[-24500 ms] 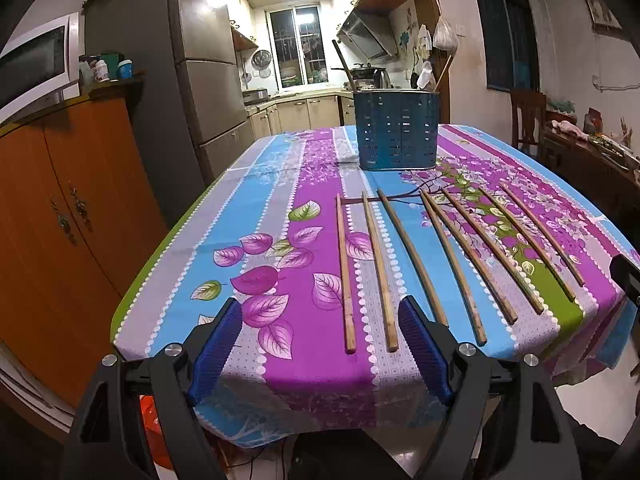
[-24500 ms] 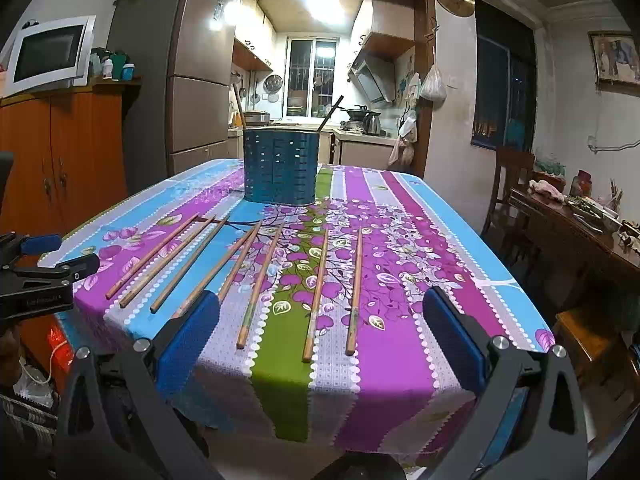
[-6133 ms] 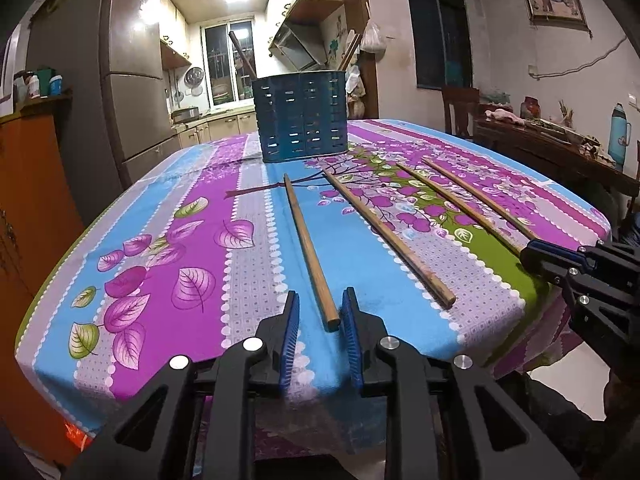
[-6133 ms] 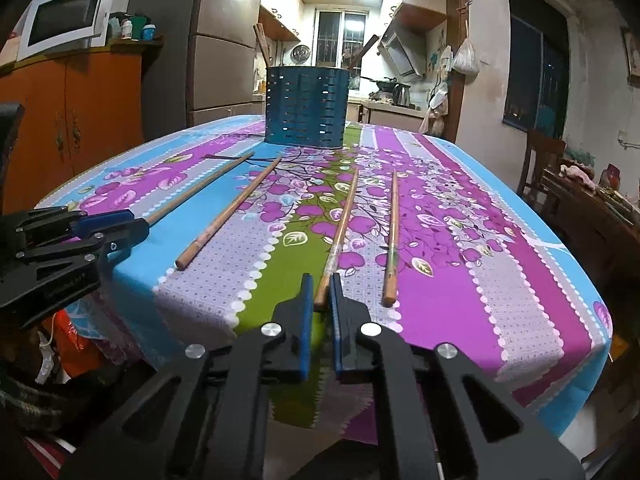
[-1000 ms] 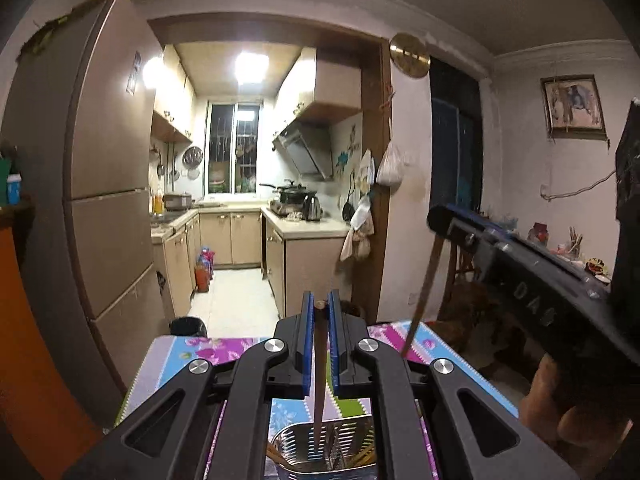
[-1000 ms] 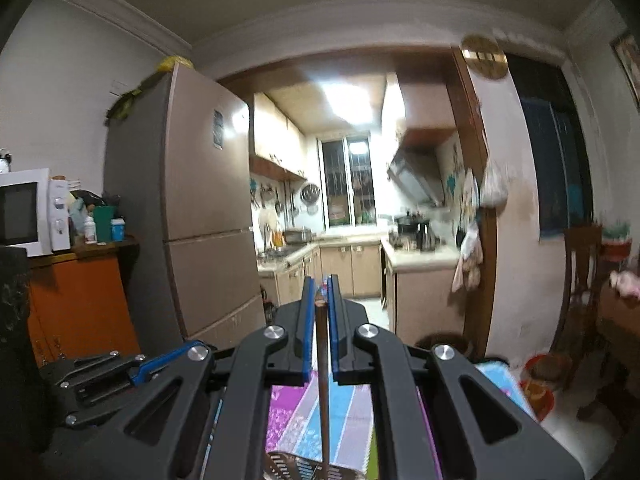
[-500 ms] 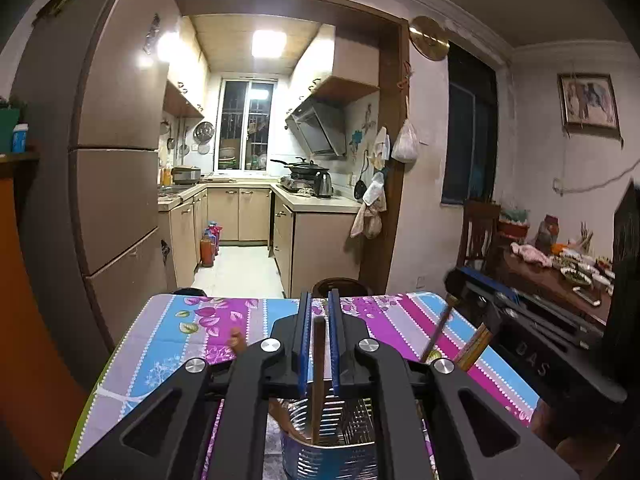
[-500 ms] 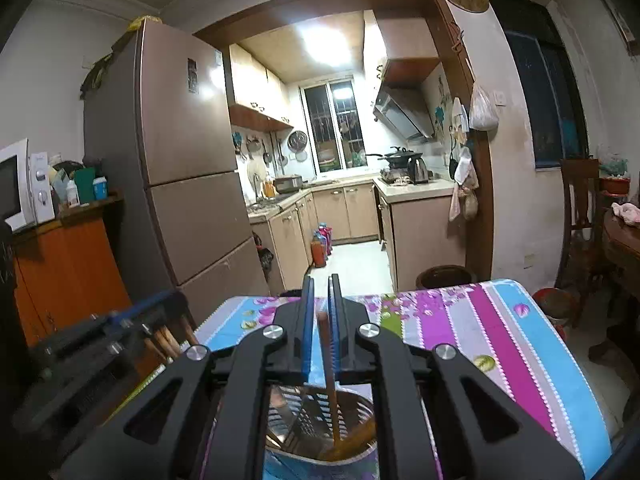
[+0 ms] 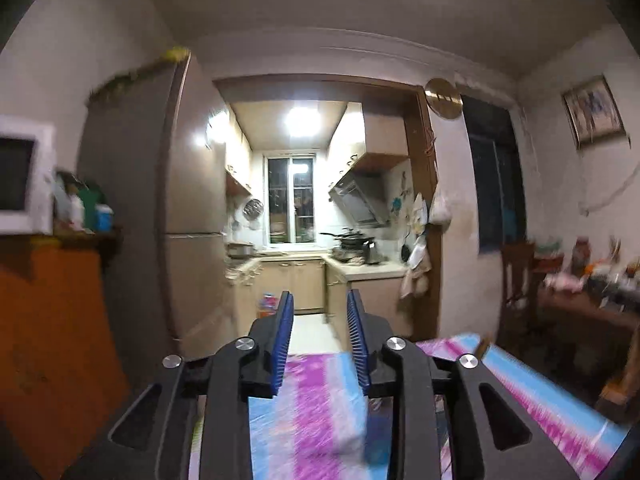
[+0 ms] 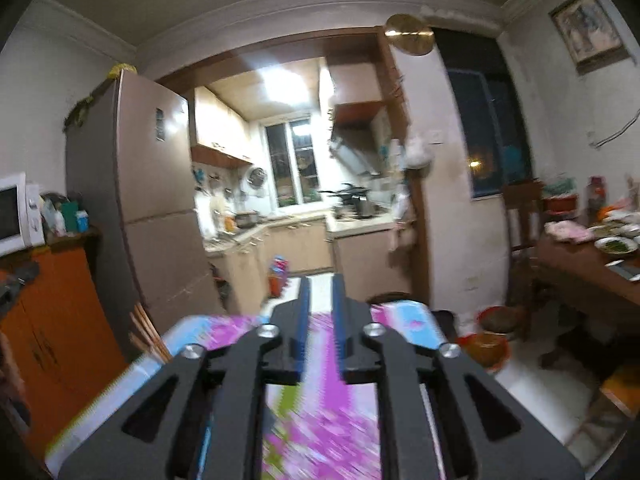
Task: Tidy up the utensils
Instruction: 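Move both open tools back over the last chopsticks, then close the left tool on a chopstick while the right tool grasps the last chopstick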
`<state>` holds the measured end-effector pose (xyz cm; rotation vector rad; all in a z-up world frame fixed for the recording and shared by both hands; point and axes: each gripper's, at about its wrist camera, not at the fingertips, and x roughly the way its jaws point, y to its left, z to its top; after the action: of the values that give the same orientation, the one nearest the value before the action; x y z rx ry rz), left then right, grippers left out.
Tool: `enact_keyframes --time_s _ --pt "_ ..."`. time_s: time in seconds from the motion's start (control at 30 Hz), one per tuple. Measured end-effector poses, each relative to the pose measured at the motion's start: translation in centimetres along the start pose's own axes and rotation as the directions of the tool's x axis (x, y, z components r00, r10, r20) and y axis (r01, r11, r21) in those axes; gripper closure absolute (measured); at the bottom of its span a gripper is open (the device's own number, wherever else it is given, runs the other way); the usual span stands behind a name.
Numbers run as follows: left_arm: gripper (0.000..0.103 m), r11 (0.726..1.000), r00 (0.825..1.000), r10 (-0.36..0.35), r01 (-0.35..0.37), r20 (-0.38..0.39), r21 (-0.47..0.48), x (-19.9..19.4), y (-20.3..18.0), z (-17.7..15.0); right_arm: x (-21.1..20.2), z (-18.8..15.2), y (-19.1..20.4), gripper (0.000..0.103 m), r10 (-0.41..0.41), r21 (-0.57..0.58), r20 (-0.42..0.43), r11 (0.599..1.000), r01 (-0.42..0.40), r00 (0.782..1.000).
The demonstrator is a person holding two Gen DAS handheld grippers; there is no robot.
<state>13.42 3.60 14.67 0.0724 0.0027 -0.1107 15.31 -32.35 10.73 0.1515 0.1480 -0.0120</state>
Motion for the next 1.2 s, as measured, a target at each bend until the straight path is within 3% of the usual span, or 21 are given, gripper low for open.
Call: enact_keyframes --time_s 0.07,0.13,0.2,0.27,0.3,0.37,0.4,0.53,0.63,0.7,0.8,0.87,0.97,1.07,1.2 --pt "0.072 0.999 0.998 -0.035 0.037 -0.061 0.037 -3.3 -1.0 -1.9 -3.6 -1.9 -1.8 0.062 -0.036 -0.022 -0.027 0.999 0.036 0.999" --pt "0.072 0.993 0.983 -0.084 0.097 -0.165 0.071 -6.2 -2.9 -5.1 -6.4 -4.2 -2.9 0.061 -0.067 -0.043 -0.072 0.997 0.064 0.995" --pt "0.072 0.984 0.956 -0.129 0.157 -0.265 0.087 -8.5 -5.2 -8.9 -8.8 -7.5 -3.5 0.056 -0.091 -0.057 -0.137 0.995 0.084 0.986" --pt "0.072 0.972 0.915 -0.180 0.222 -0.362 0.077 -10.8 -7.8 -13.2 -10.6 -11.3 -3.6 0.052 -0.105 -0.052 -0.214 0.994 0.096 0.971" --pt "0.072 0.968 0.902 -0.192 0.239 -0.387 0.078 -11.4 -8.6 -14.7 -11.2 -12.8 -3.5 0.049 -0.108 -0.049 -0.239 0.994 0.099 0.965" --pt "0.072 0.949 0.859 -0.239 0.306 -0.452 0.080 -13.0 -11.1 -18.4 -12.3 -16.3 -2.8 0.048 -0.111 -0.052 -0.286 0.994 0.100 0.952" --pt "0.072 0.942 0.851 -0.245 0.322 -0.465 0.093 -13.5 -11.9 -19.7 -12.6 -17.8 -2.2 0.048 -0.105 -0.059 -0.308 0.994 0.091 0.946" --pt "0.072 0.924 0.866 -0.230 0.338 -0.445 0.179 -15.3 -14.6 -23.1 -13.7 -22.7 0.9 0.048 -0.042 -0.070 -0.342 0.997 0.019 0.939" --pt "0.072 0.933 0.849 -0.237 0.334 -0.473 0.132 -14.8 -15.1 -24.3 -14.3 -25.1 3.4 0.048 -0.032 -0.133 -0.320 0.991 -0.012 0.947" --pt "0.072 0.936 0.855 -0.220 0.320 -0.470 0.144 -14.7 -15.4 -25.1 -14.4 -26.2 4.6 0.059 -0.001 -0.152 -0.315 0.987 -0.050 0.949" --pt "0.072 0.946 0.859 -0.185 0.287 -0.477 0.149 -14.4 -15.7 -26.2 -13.8 -26.9 5.4 0.071 0.035 -0.156 -0.325 0.984 -0.090 0.945" --pt "0.072 0.949 0.855 -0.175 0.278 -0.488 0.146 -13.9 -15.8 -26.6 -13.1 -27.0 5.6 0.072 0.051 -0.162 -0.332 0.981 -0.110 0.942" --pt "0.073 0.954 0.876 -0.150 0.250 -0.458 0.167 -14.0 -15.9 -26.7 -12.4 -27.1 5.5 0.072 0.064 -0.154 -0.347 0.980 -0.124 0.936" --pt "0.091 0.958 0.881 -0.139 0.235 -0.453 0.164 -14.0 -15.6 -26.6 -11.9 -27.1 5.2 0.072 0.066 -0.149 -0.358 0.981 -0.127 0.931" --pt "0.093 0.959 0.885 -0.141 0.234 -0.443 0.162 -13.8 -15.5 -26.8 -11.4 -27.5 4.8 0.073 0.077 -0.131 -0.377 0.982 -0.135 0.923"
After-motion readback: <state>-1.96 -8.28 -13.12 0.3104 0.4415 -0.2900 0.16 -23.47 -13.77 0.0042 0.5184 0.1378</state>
